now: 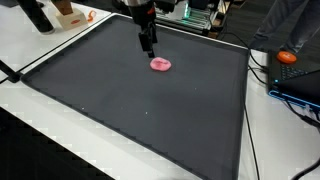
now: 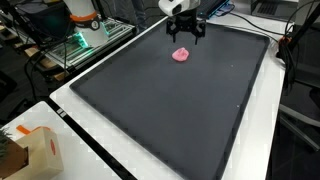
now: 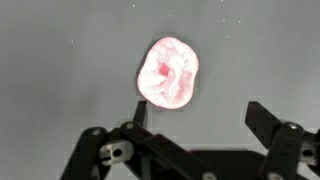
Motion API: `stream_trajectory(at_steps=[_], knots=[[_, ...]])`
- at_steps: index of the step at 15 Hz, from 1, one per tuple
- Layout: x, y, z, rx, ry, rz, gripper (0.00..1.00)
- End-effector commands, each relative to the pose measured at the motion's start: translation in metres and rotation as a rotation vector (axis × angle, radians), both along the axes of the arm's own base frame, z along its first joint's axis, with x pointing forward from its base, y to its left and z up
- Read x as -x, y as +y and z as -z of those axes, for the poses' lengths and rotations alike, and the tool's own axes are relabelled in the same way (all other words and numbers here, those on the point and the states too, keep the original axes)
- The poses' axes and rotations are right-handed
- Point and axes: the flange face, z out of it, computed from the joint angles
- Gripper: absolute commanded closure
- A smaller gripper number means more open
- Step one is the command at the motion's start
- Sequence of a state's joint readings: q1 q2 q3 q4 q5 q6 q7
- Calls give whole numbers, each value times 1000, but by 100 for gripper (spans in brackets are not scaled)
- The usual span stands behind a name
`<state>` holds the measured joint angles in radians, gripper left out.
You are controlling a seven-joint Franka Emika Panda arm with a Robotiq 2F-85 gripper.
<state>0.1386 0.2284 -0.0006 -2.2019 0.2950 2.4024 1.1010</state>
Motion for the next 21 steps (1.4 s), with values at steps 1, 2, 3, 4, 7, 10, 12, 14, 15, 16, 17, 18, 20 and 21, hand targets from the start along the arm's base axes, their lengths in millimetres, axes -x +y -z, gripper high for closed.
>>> stream_trajectory(at_steps=[1, 2, 3, 4, 7, 10, 12, 14, 15, 16, 17, 18, 20, 21], knots=[[-3, 24, -18, 52, 19, -152, 0], [-5, 31, -22, 62, 23, -211, 0], [-6, 39, -26, 68, 26, -268, 0], [-6, 47, -31, 65, 27, -323, 0], [-8, 66, -42, 55, 27, -484, 0], [-9, 82, -48, 47, 17, -643, 0], [-7, 92, -52, 39, 4, -750, 0], [-1, 100, -53, 38, 1, -856, 0], [1, 104, -52, 36, -2, -909, 0], [3, 107, -53, 34, -6, -962, 0], [6, 110, -53, 32, -11, -1015, 0], [7, 112, -53, 30, -15, -1067, 0], [11, 115, -54, 25, -20, -1173, 0], [13, 116, -54, 21, -21, -1226, 0]])
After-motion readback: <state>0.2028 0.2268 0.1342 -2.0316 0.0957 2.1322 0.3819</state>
